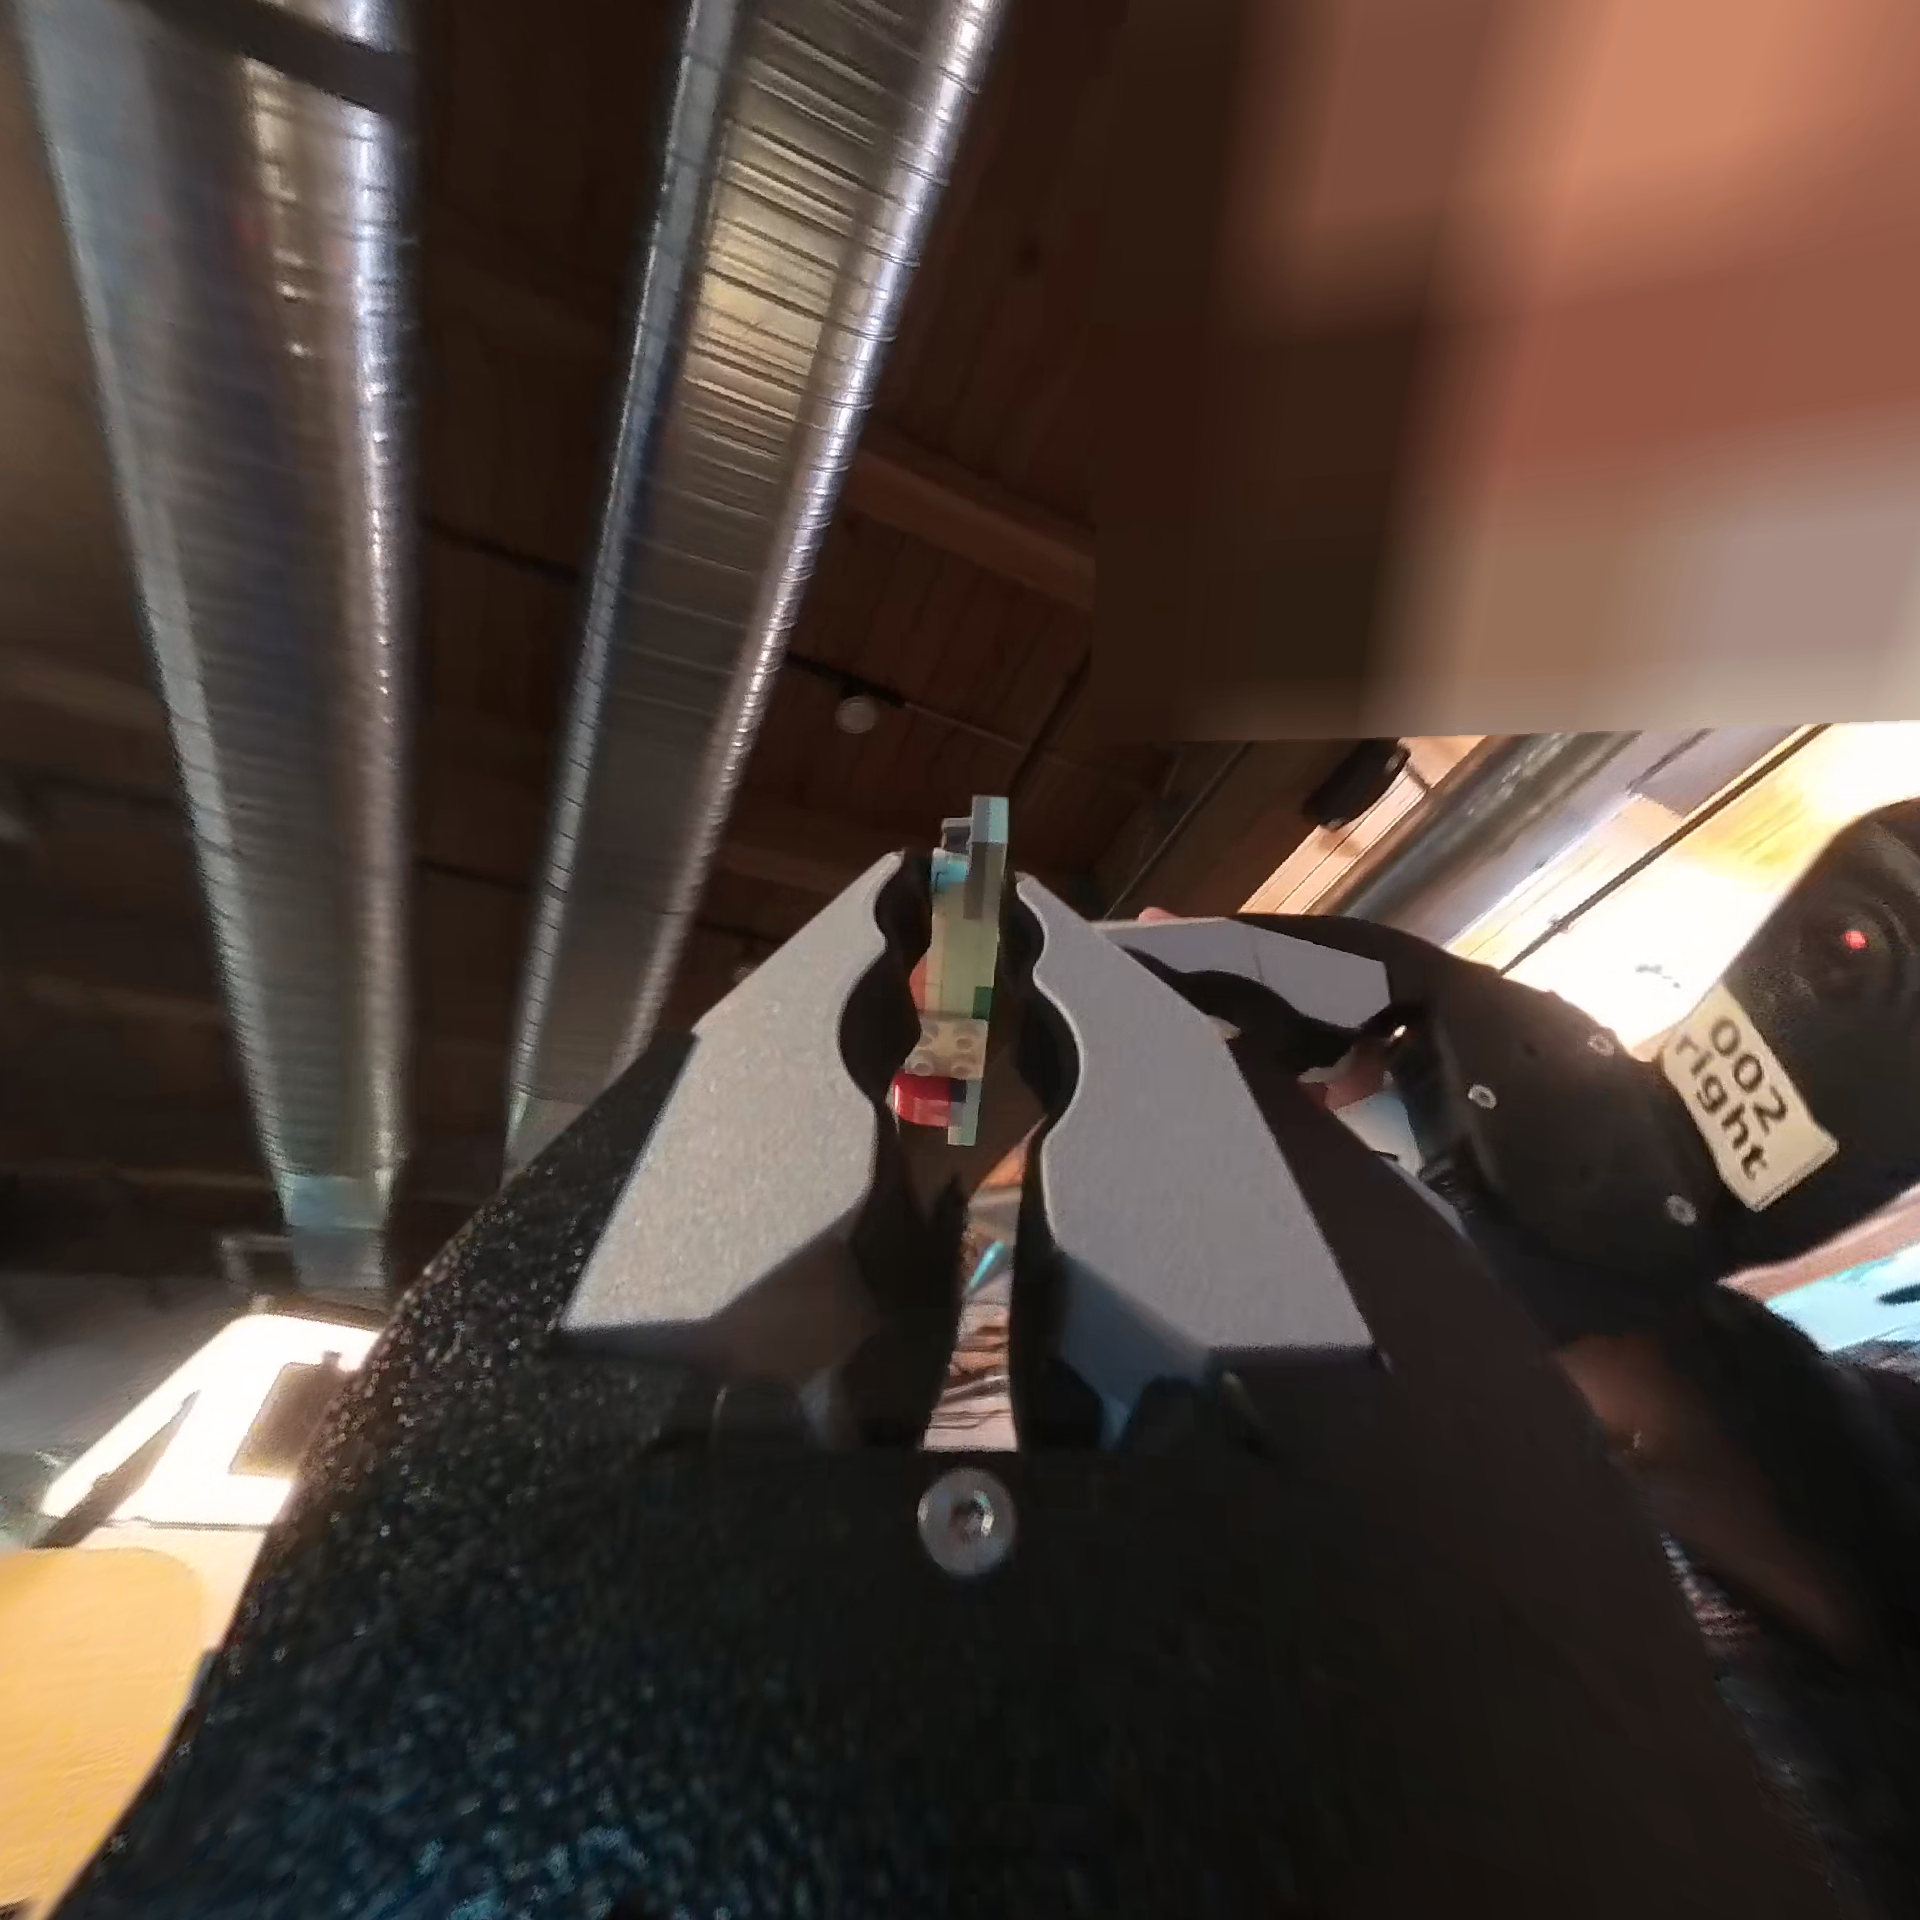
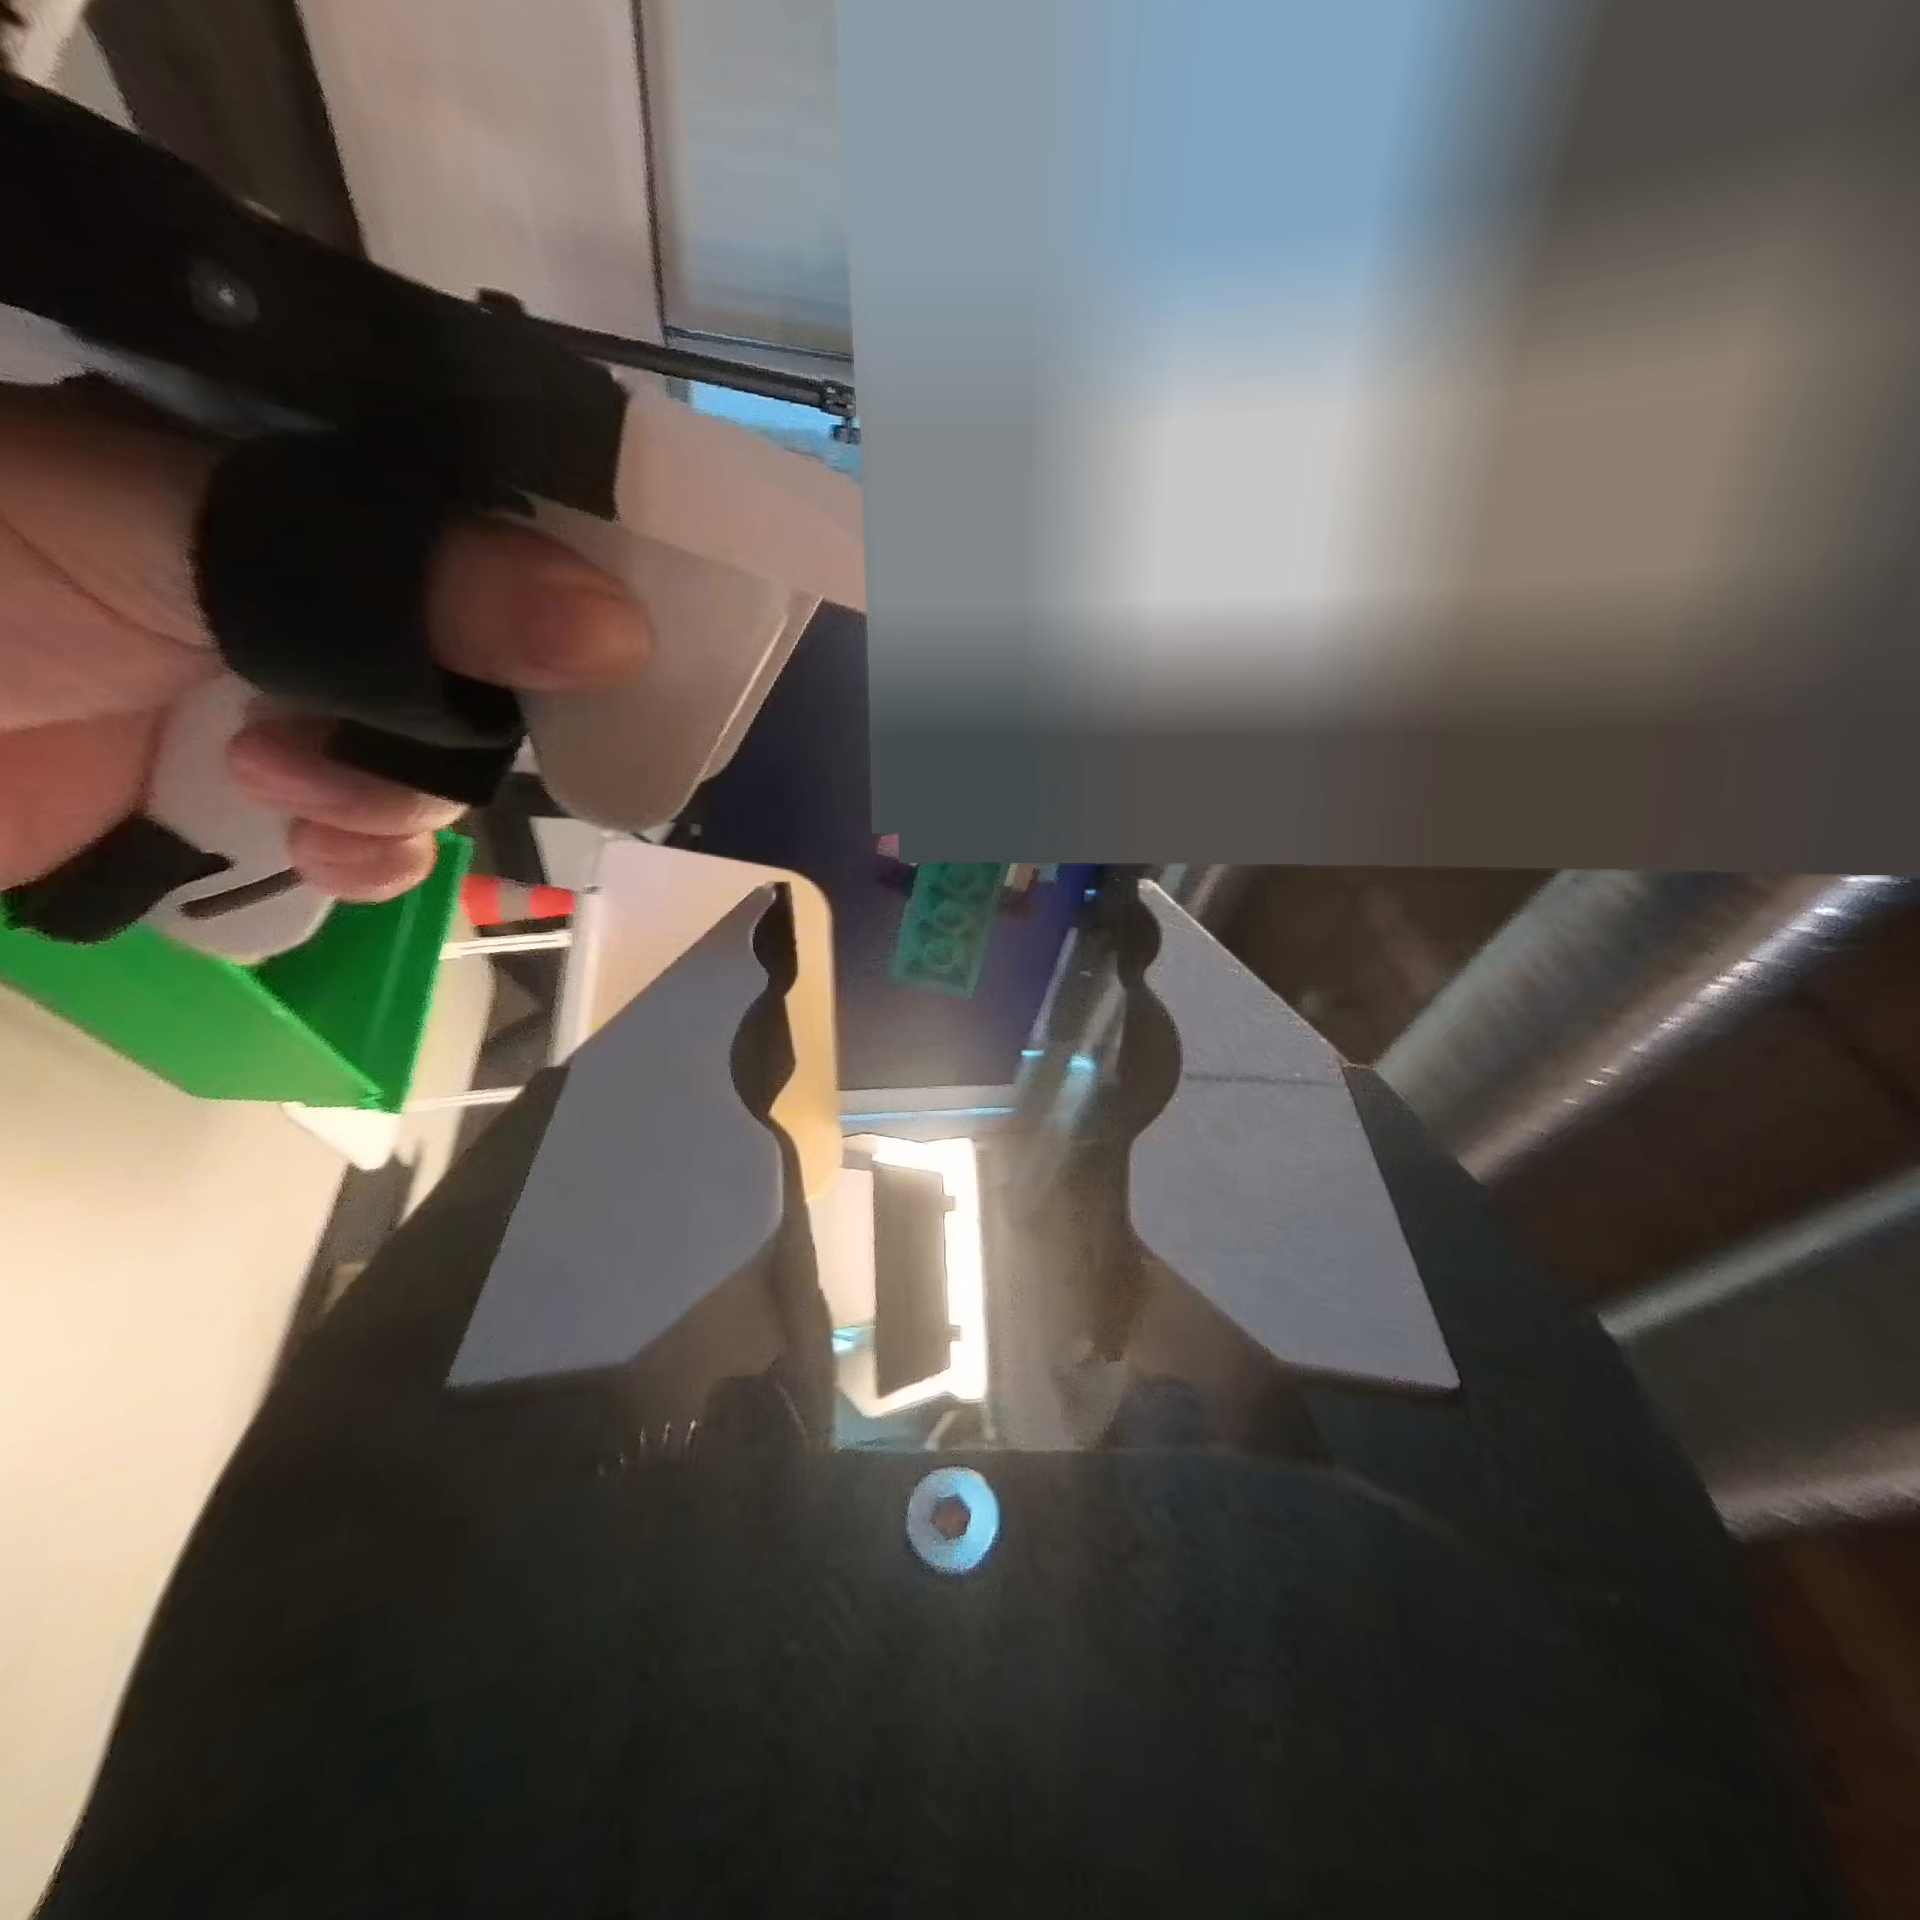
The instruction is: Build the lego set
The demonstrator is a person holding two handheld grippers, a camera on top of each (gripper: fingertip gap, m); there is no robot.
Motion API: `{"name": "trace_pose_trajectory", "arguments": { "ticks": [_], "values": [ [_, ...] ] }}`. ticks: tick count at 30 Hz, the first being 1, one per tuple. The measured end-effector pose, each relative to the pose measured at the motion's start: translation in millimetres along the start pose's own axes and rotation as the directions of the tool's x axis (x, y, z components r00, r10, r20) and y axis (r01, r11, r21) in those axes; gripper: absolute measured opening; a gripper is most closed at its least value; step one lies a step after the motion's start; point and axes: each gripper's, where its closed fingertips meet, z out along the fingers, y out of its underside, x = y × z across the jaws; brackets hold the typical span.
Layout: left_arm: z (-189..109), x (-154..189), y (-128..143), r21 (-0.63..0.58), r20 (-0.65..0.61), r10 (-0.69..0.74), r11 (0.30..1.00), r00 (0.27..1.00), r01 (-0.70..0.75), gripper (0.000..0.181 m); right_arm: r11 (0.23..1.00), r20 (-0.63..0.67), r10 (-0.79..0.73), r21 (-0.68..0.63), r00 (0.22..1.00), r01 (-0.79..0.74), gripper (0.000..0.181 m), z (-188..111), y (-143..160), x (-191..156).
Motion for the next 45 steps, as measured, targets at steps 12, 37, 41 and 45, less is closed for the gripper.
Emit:
{"name": "trace_pose_trajectory", "arguments": {
  "ticks": [12,37,41,45],
  "values": [
    [0,1,2,0.001,-0.015,-0.033,0.999,0.999,0.033,0.010,0.998,-0.049,-0.056,-0.021,0.997,0.055,0.047,16,1,1],
    [-7,11,9,0.005,-0.118,-0.091,0.996,0.989,0.092,0.011,0.999,0.020,0.033,-0.039,0.999,-0.032,0.038,7,3,-10],
    [-9,11,12,-0.003,-0.129,-0.093,0.996,0.987,0.094,0.011,0.996,0.054,0.084,-0.043,0.995,-0.081,0.037,5,5,-14],
    [-11,11,15,-0.009,-0.138,-0.102,0.995,0.985,0.102,0.012,0.991,0.101,0.132,-0.041,0.986,-0.129,0.037,5,6,-19]
  ]
}}
